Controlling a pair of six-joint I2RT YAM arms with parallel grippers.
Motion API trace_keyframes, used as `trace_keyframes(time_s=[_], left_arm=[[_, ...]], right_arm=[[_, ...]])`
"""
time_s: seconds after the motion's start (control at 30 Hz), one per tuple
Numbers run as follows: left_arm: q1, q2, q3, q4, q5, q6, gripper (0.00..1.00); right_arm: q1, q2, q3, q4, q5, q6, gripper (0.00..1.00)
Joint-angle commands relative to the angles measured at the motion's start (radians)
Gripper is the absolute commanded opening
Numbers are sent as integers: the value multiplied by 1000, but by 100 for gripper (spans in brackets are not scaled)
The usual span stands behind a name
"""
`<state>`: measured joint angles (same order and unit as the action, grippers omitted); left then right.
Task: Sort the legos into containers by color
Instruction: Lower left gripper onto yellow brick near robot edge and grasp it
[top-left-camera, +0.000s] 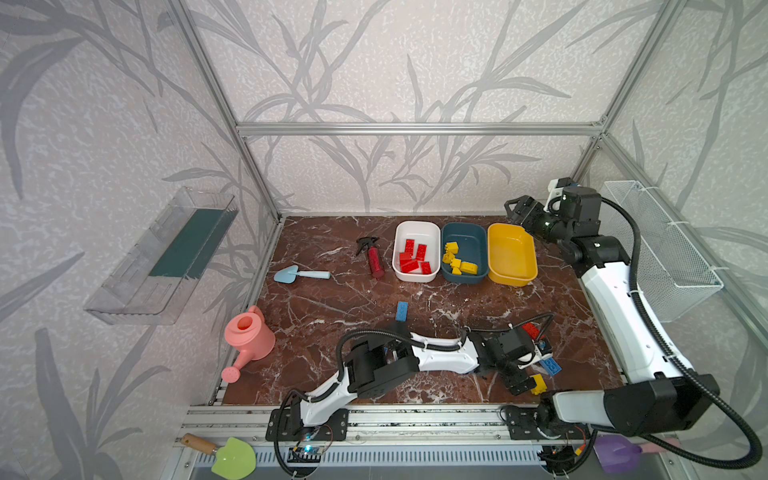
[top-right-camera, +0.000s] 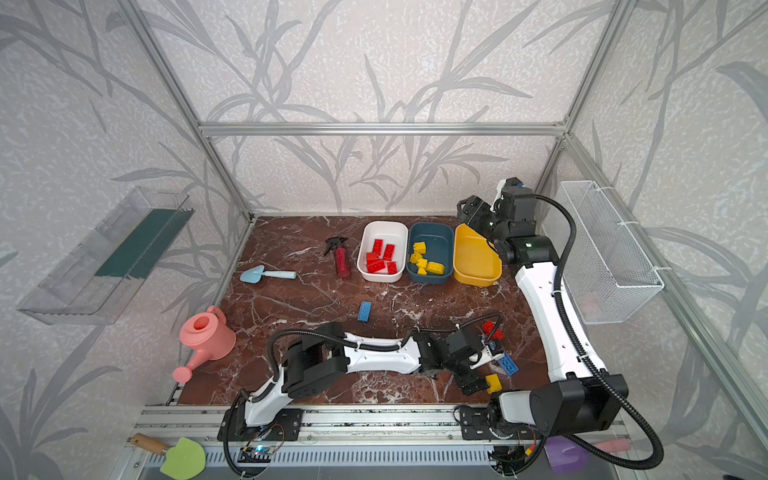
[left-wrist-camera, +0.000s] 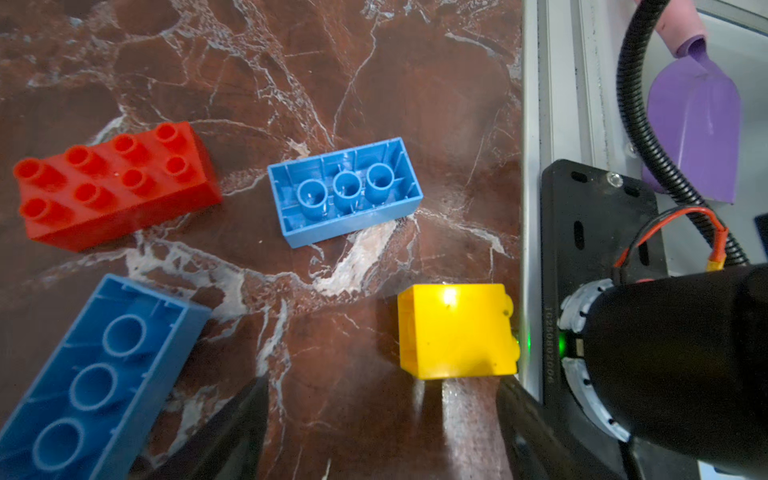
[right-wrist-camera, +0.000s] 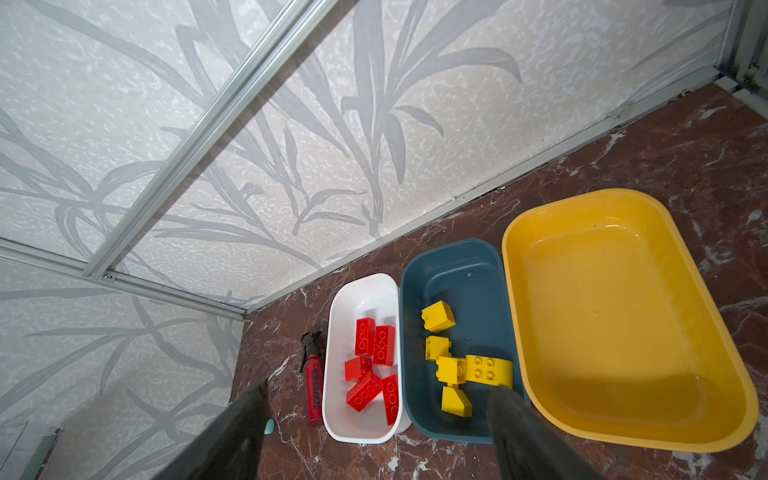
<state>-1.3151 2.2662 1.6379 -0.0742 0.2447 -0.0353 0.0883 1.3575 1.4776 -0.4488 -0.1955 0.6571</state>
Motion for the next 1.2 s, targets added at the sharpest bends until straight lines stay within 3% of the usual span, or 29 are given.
trace_keyframes(time_s=[0.0, 0.57, 1.03, 1.17], left_arm=[[-7, 47, 60, -53, 53, 45, 85], [-13, 188, 260, -148, 80, 58, 81], [-10, 261, 368, -199, 43, 49, 65], [-3, 265, 372, -196, 24, 34, 56]], right_arm=[[2, 5, 36, -10, -4, -13, 84], [2, 11, 25, -14, 7, -58, 83], [2, 3, 16, -13, 4, -65, 83], [3, -3, 12, -14, 9, -68, 84]])
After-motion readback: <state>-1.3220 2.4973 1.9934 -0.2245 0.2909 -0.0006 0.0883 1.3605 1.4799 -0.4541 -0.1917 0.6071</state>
